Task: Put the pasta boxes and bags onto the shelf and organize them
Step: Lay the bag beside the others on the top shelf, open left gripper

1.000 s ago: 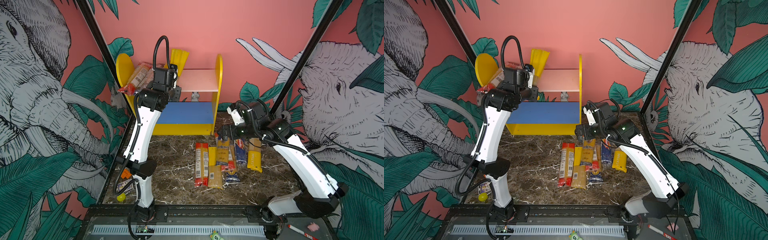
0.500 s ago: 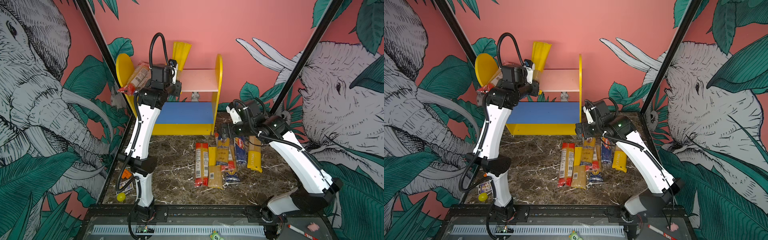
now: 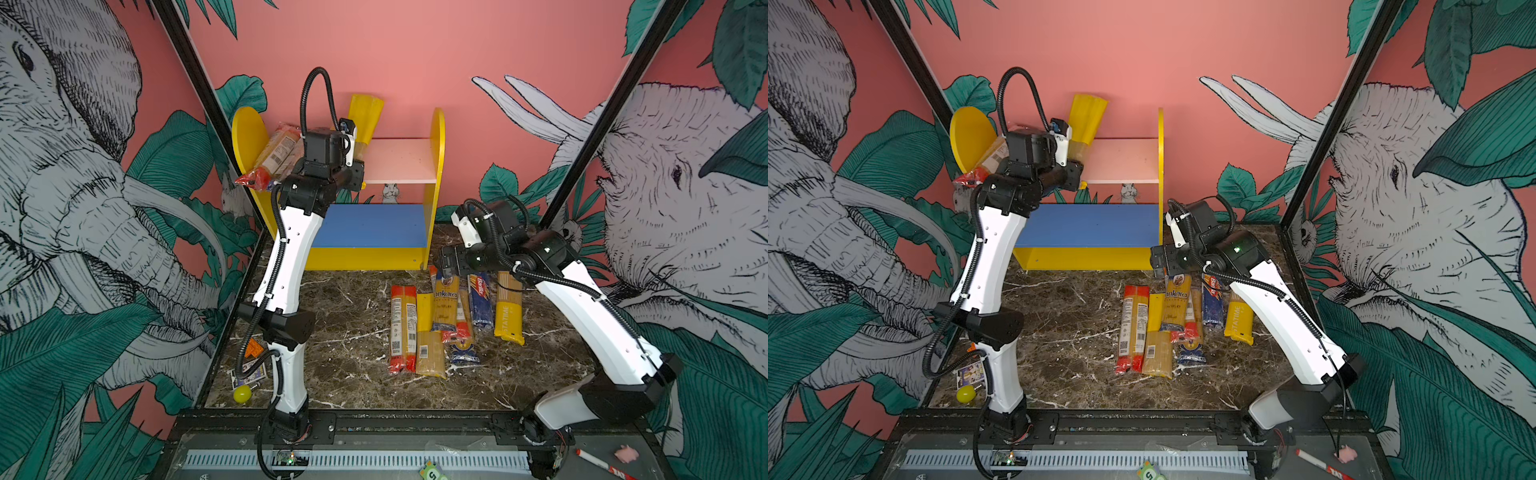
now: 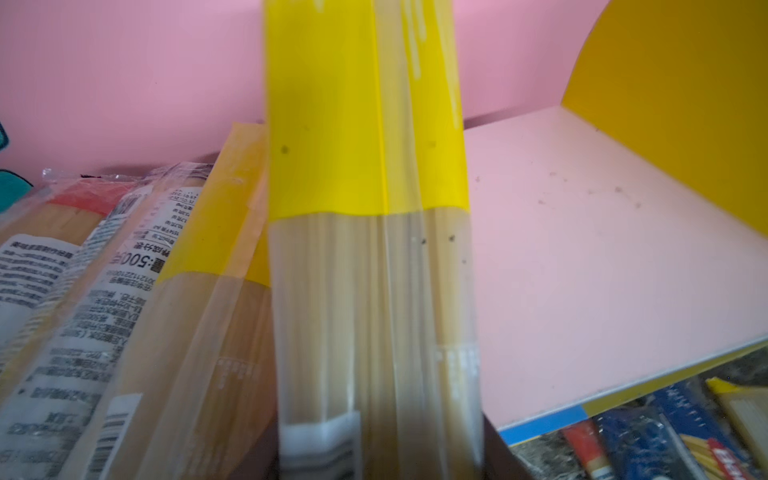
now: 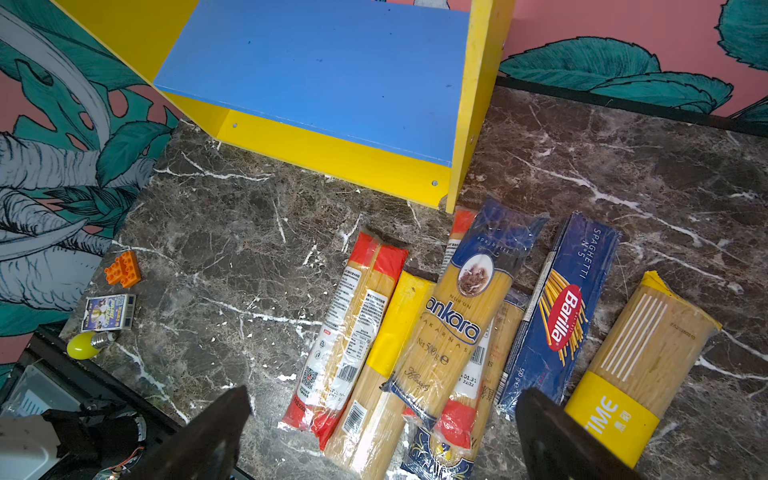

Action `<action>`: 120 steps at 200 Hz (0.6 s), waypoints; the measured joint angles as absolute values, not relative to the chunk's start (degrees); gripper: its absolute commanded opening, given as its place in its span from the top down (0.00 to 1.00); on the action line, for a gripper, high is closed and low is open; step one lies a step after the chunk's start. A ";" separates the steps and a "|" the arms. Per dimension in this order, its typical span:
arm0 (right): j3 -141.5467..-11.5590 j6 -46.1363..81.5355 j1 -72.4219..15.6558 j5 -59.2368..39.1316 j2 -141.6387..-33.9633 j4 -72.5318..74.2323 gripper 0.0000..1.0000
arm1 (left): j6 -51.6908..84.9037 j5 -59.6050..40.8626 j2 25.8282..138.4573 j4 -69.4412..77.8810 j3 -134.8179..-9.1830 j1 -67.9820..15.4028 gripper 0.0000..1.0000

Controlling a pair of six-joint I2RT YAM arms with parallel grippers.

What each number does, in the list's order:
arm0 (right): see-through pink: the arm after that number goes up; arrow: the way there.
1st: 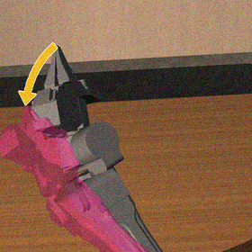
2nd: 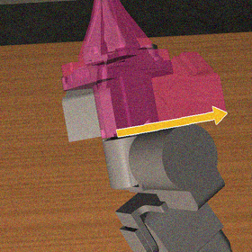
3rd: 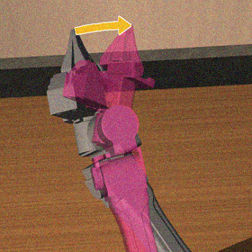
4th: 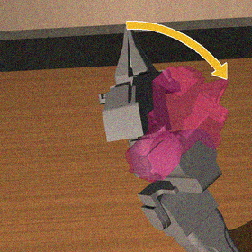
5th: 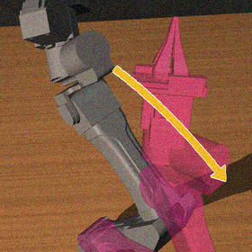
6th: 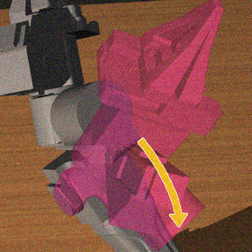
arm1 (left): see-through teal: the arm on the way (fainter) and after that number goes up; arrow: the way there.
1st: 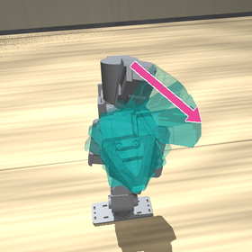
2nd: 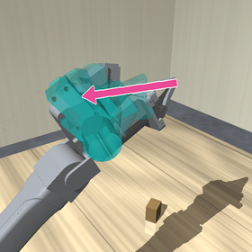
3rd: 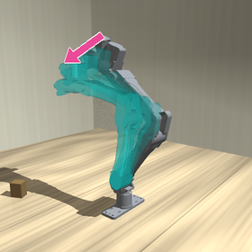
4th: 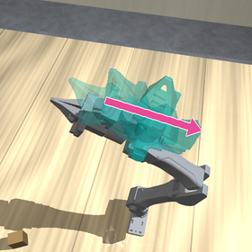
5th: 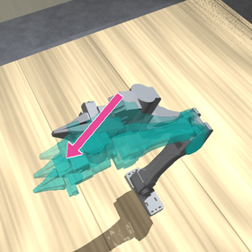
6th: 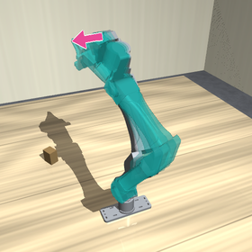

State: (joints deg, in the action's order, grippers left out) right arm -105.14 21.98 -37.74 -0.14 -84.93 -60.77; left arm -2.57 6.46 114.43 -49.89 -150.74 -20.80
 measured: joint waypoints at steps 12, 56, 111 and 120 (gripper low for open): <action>-105.06 22.11 -37.74 0.03 -84.93 -60.88 0.01 | -2.55 6.35 114.43 -48.25 -150.74 -20.80 0.42; -103.94 22.39 -37.74 0.67 -83.26 -61.04 0.01 | -1.96 6.02 114.24 -44.40 -150.91 -20.80 0.40; -102.35 22.79 -37.74 1.13 -80.95 -61.47 0.01 | -1.02 4.95 108.64 -43.33 -145.12 -21.37 0.24; -102.24 22.81 -37.74 1.23 -80.82 -61.60 0.01 | -1.13 5.17 107.18 -43.29 -143.90 -21.78 0.22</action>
State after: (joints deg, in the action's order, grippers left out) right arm -102.24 22.81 -37.74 1.23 -80.82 -61.60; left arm -1.13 5.17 107.18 -43.29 -143.90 -21.78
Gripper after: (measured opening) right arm 0.989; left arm 0.761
